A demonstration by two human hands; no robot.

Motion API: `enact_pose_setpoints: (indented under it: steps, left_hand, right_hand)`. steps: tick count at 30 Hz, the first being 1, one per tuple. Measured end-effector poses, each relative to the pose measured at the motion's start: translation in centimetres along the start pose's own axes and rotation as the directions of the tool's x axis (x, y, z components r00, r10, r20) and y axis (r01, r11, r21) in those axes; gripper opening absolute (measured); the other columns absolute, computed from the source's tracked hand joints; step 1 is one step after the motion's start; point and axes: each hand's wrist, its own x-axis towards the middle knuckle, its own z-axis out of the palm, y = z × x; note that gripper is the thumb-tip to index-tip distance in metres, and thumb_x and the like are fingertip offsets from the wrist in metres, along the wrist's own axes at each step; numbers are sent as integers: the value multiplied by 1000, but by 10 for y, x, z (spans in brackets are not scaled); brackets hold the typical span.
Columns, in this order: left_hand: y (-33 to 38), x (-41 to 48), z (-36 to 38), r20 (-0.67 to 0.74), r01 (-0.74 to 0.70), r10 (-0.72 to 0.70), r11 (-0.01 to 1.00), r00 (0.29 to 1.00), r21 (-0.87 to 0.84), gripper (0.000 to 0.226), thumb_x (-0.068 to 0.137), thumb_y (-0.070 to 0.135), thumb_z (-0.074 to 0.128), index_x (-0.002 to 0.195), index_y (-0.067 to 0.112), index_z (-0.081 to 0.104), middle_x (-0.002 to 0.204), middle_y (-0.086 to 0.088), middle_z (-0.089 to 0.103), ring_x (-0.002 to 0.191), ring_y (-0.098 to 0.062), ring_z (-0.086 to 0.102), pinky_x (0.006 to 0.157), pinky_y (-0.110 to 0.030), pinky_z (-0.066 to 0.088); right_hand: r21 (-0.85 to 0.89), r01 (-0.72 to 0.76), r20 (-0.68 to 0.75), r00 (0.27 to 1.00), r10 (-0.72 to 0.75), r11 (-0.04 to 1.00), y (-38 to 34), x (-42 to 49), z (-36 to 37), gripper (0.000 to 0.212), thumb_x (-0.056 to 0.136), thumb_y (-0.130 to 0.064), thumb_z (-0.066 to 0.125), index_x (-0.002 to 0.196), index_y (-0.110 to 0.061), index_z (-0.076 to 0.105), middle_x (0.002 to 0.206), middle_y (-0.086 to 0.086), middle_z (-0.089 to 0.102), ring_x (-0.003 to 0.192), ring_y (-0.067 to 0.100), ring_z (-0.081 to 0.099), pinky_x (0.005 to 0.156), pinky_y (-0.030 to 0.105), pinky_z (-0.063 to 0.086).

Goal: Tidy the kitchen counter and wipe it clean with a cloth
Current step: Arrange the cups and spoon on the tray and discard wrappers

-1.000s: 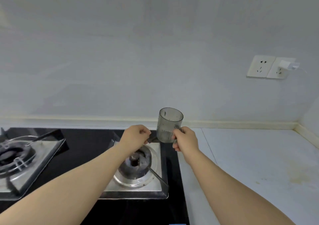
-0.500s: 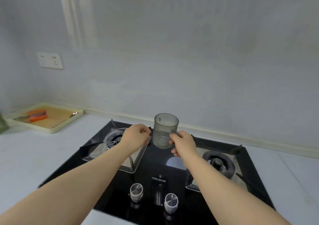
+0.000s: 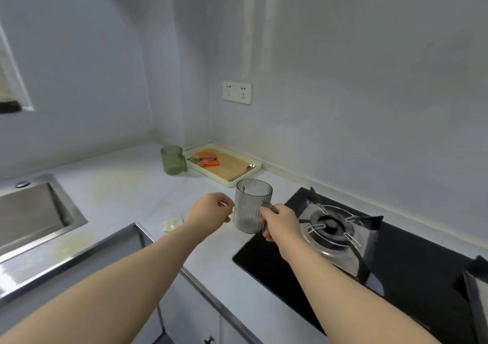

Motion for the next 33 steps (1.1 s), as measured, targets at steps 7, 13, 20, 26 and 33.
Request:
enact_pose_setpoints:
  steps: [7,13,20,26,33]
  left_hand:
    - [-51,45,-61,-114,90,-89,996,989,-1,20,89,8,47,80,19,61,80,0,64,63,-8,62,72,-29,52]
    - [-74,113,-95,-171,132,-120,990,978,58,22,90,8,46,78,19,61,80,0,64,63,-10,63,69,-29,51]
    - [-88,191,-113,-196,165,-144,982,970,96,21,90,9,45,86,17,64,85,-1,64,71,-12,63,74,-29,53]
    - [-114,246,-133,-214,176,-120,947,969,268,29,90,12,50,116,15,63,119,-2,61,109,-23,56,87,-27,43]
    - [-138,326,-150,-99,38,3,913,995,407,36,89,13,51,124,18,58,133,-7,49,121,-26,48,98,-30,40]
  right_hand:
    - [-36,12,110,994,-8,999,-16,52,84,24,93,-24,49,73,-12,50,64,5,53,49,18,48,53,26,43]
    - [-69,11,131,991,-2,998,-25,123,129,28,94,-30,47,71,-14,47,76,4,56,51,18,48,54,26,41]
    - [-87,-19,139,990,31,996,-31,199,168,26,95,-33,47,79,-13,50,78,1,54,58,18,50,55,25,42]
    - [-106,-69,111,991,81,992,-29,244,205,26,96,-35,46,90,-11,55,88,3,57,80,25,53,75,36,45]
    - [-61,-139,21,990,141,988,-36,273,241,21,97,-29,45,93,-10,53,79,2,53,65,20,49,64,32,43]
